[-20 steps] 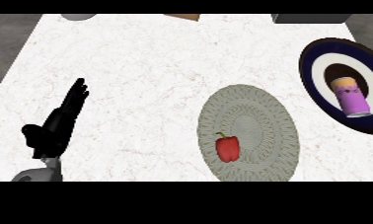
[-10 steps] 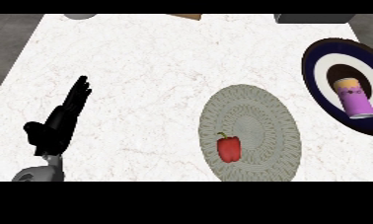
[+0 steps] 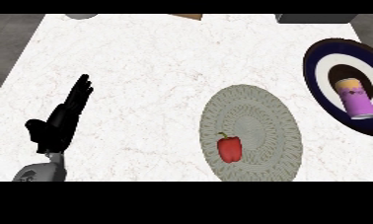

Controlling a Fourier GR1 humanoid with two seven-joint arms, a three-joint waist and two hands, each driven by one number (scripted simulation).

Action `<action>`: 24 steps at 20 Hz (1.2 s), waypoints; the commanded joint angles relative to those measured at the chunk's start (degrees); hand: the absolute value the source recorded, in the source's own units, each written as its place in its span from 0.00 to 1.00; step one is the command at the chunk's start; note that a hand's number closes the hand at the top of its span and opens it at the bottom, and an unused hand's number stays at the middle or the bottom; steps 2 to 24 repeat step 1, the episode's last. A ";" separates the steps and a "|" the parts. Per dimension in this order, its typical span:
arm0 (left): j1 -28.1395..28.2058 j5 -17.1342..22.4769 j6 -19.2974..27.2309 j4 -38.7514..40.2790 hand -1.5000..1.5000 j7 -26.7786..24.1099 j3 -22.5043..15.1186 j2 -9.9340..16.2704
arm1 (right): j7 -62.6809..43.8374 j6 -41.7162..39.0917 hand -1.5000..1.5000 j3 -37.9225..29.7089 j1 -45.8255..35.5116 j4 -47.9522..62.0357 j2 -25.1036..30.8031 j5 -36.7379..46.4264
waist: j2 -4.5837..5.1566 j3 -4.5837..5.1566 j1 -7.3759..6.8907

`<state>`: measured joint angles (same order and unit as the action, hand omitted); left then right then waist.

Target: Pick the can from the placemat and place it in the plate

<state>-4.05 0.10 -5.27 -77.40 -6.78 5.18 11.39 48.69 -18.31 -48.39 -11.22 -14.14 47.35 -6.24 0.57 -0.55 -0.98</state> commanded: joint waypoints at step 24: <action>0.12 -0.13 0.28 0.00 0.50 -0.29 0.30 0.00 | 5.37 -1.07 0.00 -0.18 -0.74 0.98 -0.82 -0.05 | -0.02 -0.05 -0.37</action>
